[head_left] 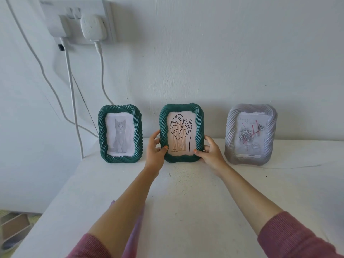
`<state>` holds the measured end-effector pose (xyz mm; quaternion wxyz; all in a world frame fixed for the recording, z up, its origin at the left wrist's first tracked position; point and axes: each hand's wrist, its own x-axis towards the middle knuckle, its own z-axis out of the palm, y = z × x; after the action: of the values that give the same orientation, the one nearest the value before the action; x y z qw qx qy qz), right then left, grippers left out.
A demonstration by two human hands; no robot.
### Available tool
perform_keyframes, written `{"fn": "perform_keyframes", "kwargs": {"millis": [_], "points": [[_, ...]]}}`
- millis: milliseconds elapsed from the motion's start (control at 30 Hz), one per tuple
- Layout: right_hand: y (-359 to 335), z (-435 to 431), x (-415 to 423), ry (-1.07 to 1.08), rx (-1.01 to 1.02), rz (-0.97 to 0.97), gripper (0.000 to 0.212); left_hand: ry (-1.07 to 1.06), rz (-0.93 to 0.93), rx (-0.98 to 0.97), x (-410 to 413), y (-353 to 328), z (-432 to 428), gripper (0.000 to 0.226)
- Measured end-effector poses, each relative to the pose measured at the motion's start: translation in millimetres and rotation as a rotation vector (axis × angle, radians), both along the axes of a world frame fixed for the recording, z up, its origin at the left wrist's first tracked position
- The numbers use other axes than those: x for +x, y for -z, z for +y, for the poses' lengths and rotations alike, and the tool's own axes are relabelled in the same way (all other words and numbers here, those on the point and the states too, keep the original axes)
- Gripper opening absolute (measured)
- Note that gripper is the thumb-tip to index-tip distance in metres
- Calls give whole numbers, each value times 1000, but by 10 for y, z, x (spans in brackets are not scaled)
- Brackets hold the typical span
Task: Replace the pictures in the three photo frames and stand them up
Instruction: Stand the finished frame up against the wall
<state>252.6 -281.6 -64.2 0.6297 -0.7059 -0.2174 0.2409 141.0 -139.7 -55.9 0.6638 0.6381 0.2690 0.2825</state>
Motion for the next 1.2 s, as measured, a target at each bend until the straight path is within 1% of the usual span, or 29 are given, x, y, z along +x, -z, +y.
{"fn": "perform_keyframes", "kwargs": {"millis": [200,367,600,667,733,767,800,833,867,933,1000,1033,1067,1133,1200], "points": [[-25,-18,-32,-9,-21,-18,67,4,12,13,-27,-32,-25,55],[-18,-18,-30,-9,-54,-32,71,1,24,29,-19,-38,-21,55],[21,-31,-5,-17,-27,-2,74,-26,43,43,-19,-27,-20,54],[26,-54,5,-28,-7,14,74,-97,92,122,-10,-10,-49,52],[-4,-90,7,-42,-14,-11,73,-281,155,257,-27,12,-168,46],[-40,-118,-2,-31,-40,-56,73,-381,147,339,-47,27,-268,42],[-69,-150,-2,5,-73,-125,71,-451,100,432,-64,48,-393,39],[-99,-192,5,64,-101,-214,67,-476,33,523,-73,68,-537,37],[-134,-244,15,138,-114,-318,61,-461,-29,593,-65,83,-685,35],[-226,-376,35,299,-69,-536,46,-345,-116,672,8,68,-955,33],[-321,-519,80,478,0,-709,38,-146,-146,657,156,-12,-1164,35],[-357,-598,128,574,25,-751,38,-38,-136,633,256,-53,-1238,37],[-381,-684,195,667,36,-761,40,48,-111,617,359,-98,-1306,41],[-397,-877,363,797,-17,-723,50,126,-58,635,576,-145,-1372,50],[-356,-1080,529,799,-152,-626,63,129,15,654,780,-160,-1344,60]]}}
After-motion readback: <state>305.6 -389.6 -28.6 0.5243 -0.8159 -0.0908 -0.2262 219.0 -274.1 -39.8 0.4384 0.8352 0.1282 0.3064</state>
